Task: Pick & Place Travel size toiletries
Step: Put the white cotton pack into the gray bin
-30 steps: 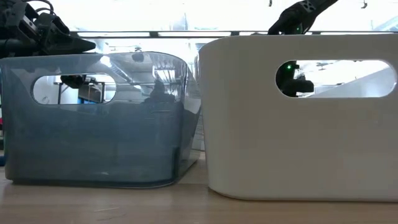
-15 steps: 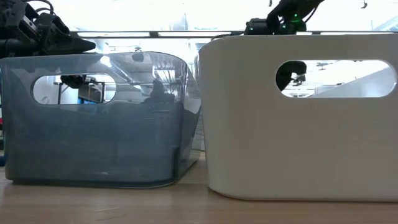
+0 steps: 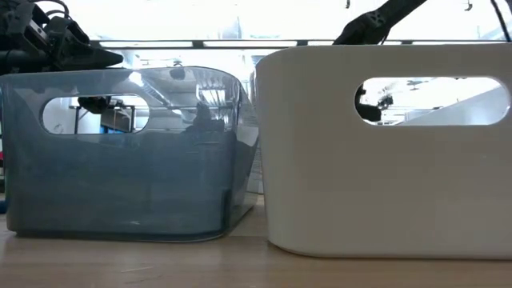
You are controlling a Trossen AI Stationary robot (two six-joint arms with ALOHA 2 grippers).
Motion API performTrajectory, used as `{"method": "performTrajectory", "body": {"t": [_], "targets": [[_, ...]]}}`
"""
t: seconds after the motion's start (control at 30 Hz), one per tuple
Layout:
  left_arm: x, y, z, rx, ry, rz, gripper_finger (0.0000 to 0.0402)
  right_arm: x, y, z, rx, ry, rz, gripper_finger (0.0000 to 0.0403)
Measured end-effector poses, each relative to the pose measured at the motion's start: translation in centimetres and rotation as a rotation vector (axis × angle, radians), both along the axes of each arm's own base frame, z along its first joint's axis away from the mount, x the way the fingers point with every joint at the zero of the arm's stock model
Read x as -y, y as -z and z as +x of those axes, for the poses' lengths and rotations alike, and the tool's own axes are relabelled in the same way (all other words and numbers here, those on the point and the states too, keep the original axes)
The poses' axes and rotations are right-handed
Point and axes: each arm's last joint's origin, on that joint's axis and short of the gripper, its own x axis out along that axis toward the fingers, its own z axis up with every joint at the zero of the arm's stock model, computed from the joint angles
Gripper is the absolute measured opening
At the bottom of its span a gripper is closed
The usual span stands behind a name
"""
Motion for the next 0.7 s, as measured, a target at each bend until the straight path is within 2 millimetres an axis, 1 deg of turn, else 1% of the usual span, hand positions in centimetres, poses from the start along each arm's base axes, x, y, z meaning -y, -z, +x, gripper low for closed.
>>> {"method": "performTrajectory", "body": {"t": [0.13, 0.23, 0.3, 0.47, 0.6, 0.7], "targets": [[0.0, 0.0, 0.0, 0.000, 0.000, 0.000, 0.0151, 0.1, 0.9, 0.3, -0.021, -0.001, 0.013, 0.0011], [0.0, 0.0, 0.0, 0.000, 0.000, 0.000, 0.0151, 0.1, 0.7, 0.2, -0.018, -0.001, 0.009, 0.0013], [0.0, 0.0, 0.0, 0.000, -0.001, 0.000, 0.0151, -0.1, 0.0, -0.1, -0.011, 0.005, 0.004, 0.0018], [0.0, 0.0, 0.0, 0.000, 0.000, 0.000, 0.0151, -0.3, -2.9, -1.1, 0.064, 0.076, -0.017, 0.0042], [0.0, 0.0, 0.0, 0.000, 0.000, 0.000, 0.0151, -0.6, -4.6, -2.3, 0.099, 0.135, -0.017, 0.0075], [0.0, 0.0, 0.0, 0.000, 0.000, 0.000, 0.0151, -1.0, -5.4, -3.3, 0.088, 0.212, 0.015, 0.0104]]}}
